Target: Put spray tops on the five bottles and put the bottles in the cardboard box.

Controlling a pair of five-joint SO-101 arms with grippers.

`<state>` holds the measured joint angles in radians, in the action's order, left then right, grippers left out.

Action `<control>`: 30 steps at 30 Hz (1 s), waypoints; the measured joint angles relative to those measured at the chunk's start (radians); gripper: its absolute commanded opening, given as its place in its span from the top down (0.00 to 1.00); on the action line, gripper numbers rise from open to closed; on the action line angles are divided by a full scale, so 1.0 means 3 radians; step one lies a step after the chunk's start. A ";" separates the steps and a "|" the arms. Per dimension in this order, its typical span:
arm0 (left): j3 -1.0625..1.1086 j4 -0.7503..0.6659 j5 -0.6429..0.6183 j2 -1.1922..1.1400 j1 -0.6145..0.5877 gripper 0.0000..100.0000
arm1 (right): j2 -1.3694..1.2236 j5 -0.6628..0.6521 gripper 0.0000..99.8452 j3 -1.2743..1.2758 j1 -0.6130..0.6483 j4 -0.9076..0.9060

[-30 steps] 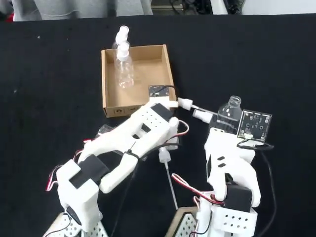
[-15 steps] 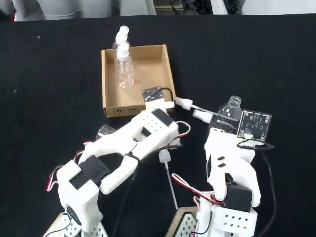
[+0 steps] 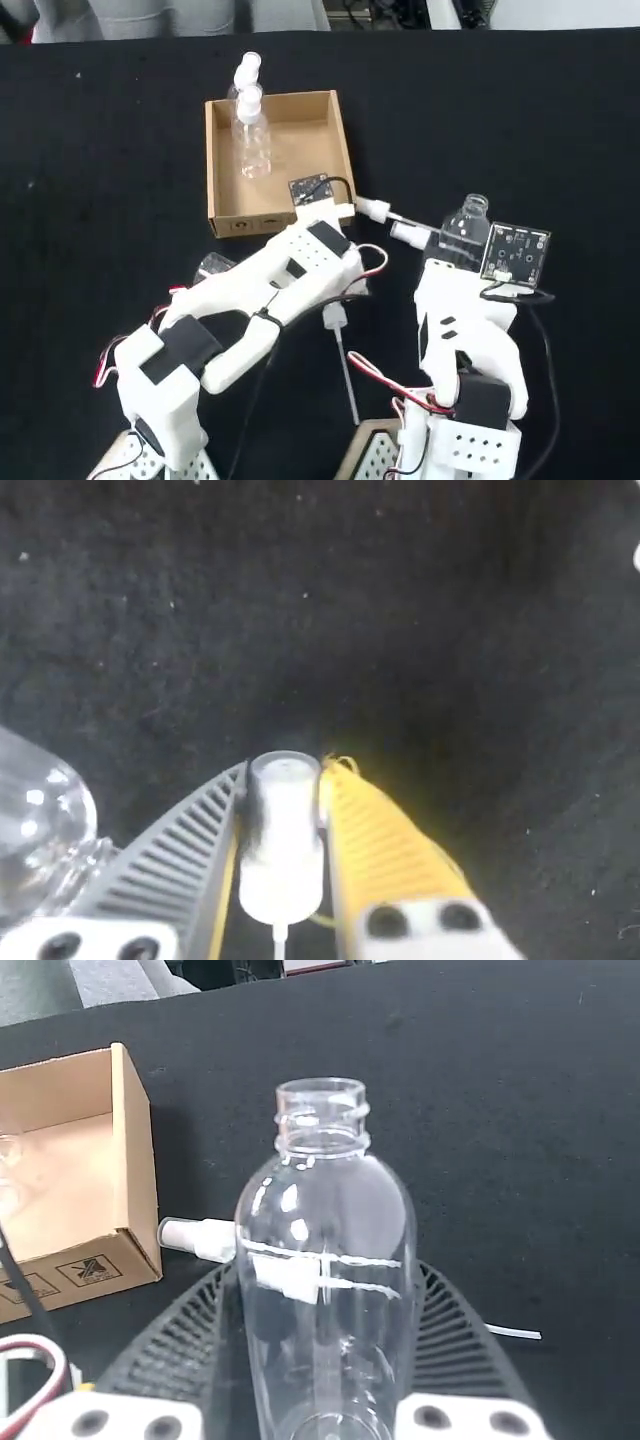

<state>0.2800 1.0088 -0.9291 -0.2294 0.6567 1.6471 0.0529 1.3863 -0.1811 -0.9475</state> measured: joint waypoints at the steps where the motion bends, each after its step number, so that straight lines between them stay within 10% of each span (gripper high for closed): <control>1: 0.0000 0.0000 0.0010 0.0000 0.0000 0.97 | 0.0000 0.0000 0.88 0.0000 0.0000 0.0000; 30: 0.0251 0.0297 0.0010 0.0921 -0.0184 0.97 | 0.0000 0.0000 0.88 0.0000 0.0000 0.0000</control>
<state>0.3552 1.0978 -0.9260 0.0468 0.6015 1.6471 0.0529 1.3863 -0.1811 -0.9475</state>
